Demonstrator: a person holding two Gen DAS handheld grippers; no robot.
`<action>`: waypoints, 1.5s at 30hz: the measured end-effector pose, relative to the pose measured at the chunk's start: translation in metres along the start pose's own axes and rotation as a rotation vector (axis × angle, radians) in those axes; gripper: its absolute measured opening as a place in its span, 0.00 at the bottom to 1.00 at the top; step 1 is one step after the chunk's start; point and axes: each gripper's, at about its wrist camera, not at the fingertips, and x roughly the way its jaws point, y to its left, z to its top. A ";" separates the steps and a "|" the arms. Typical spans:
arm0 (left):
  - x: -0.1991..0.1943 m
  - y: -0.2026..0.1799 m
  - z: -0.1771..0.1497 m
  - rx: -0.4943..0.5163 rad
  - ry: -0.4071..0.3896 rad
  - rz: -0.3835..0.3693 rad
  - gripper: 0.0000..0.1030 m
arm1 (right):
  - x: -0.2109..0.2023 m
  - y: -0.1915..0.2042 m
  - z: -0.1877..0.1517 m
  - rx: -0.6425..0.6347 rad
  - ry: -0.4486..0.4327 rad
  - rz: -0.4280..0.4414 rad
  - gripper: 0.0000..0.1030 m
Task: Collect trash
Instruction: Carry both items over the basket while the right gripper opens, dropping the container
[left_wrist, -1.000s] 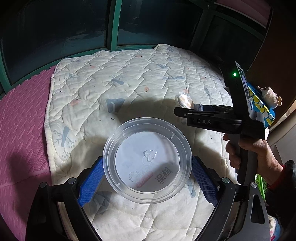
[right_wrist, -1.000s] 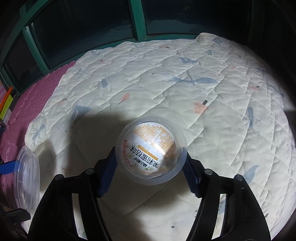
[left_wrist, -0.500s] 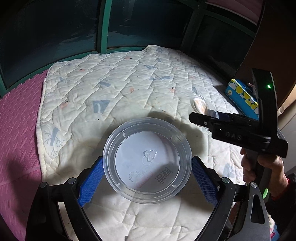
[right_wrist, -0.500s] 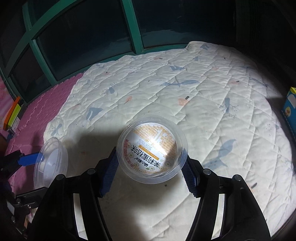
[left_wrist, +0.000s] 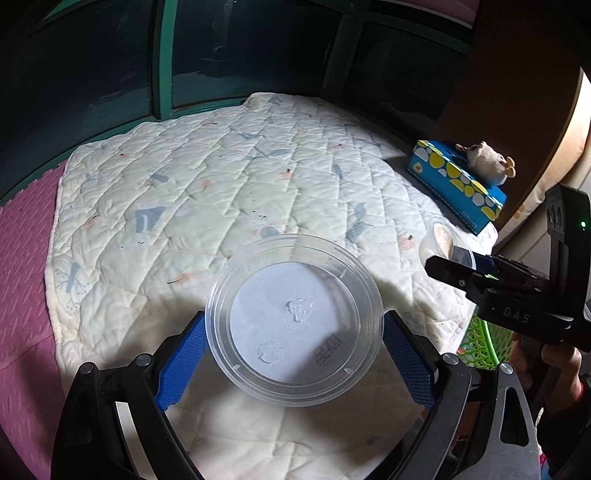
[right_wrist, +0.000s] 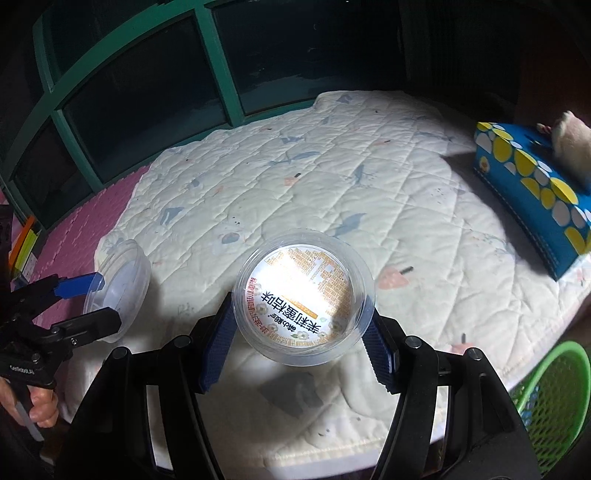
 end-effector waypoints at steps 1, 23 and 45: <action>0.000 -0.006 0.000 0.006 0.001 -0.005 0.87 | -0.006 -0.005 -0.004 0.009 -0.004 -0.008 0.62; 0.037 -0.158 -0.006 0.228 0.078 -0.174 0.87 | -0.121 -0.160 -0.103 0.303 -0.060 -0.281 0.62; 0.065 -0.242 -0.010 0.364 0.151 -0.219 0.87 | -0.124 -0.282 -0.170 0.524 0.018 -0.450 0.63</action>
